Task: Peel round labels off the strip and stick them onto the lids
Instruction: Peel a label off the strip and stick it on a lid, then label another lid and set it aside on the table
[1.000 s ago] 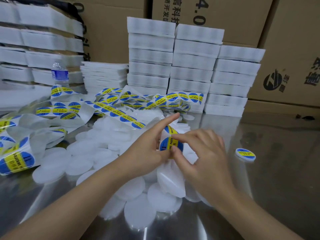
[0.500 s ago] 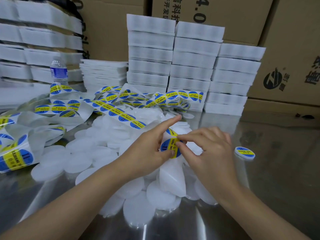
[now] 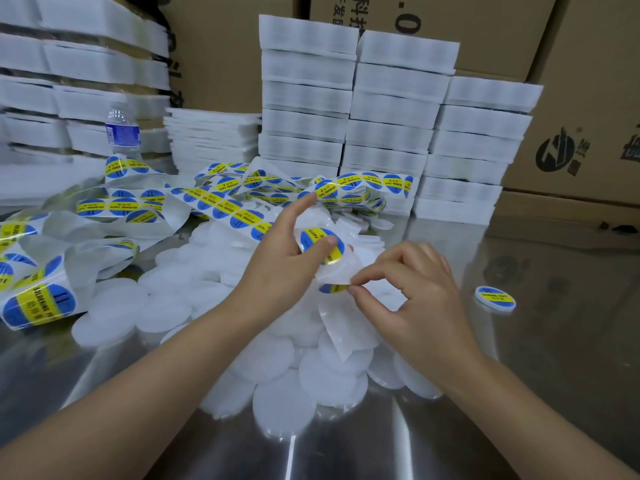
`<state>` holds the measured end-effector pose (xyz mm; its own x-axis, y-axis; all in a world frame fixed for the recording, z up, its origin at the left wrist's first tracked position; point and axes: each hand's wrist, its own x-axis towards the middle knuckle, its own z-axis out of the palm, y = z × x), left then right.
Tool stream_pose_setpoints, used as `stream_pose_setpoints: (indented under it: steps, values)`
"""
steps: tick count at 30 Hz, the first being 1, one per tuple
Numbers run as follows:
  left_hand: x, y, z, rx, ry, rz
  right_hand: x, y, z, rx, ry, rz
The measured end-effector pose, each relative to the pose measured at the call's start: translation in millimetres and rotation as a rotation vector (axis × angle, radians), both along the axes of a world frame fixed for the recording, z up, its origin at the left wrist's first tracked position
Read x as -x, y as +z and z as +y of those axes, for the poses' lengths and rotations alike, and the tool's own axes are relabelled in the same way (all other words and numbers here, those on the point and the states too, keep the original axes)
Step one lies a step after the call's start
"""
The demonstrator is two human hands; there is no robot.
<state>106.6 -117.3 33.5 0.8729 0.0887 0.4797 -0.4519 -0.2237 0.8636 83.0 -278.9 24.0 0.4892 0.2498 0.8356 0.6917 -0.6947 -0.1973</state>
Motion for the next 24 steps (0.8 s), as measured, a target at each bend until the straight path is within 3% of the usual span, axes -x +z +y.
stream_pose_setpoints:
  steps: [4, 7, 10, 12, 14, 20, 24]
  values:
    - [-10.4, -2.9, 6.6, 0.057, 0.131, 0.061, 2.9, 7.8, -7.3, 0.025, 0.216, 0.17]
    - [-13.6, -1.1, 10.3, 0.164, 0.1, 0.12, -6.1, 17.0, -17.0, -0.278, 0.378, 0.385]
    - [-11.8, 4.5, 13.7, 0.259, 0.051, 0.19, -35.2, 22.5, -35.1, -0.724, 0.194, 0.423]
    - [-8.7, 8.5, 13.5, 0.301, -0.026, 0.24, -61.1, 21.6, -52.4, -0.807, -0.03, 0.463]
    - [-6.6, 11.0, 13.2, 0.312, -0.078, 0.255, -87.3, 15.0, -67.8, -0.69, -0.204, 0.564]
    - [-4.6, 13.4, 12.8, 0.293, -0.094, 0.268, -123.6, -11.7, -76.9, 0.146, -0.389, 0.847]
    - [-2.1, 14.2, 13.1, 0.282, -0.121, 0.283, -121.4, -25.2, -72.4, 0.214, -0.462, 0.854]
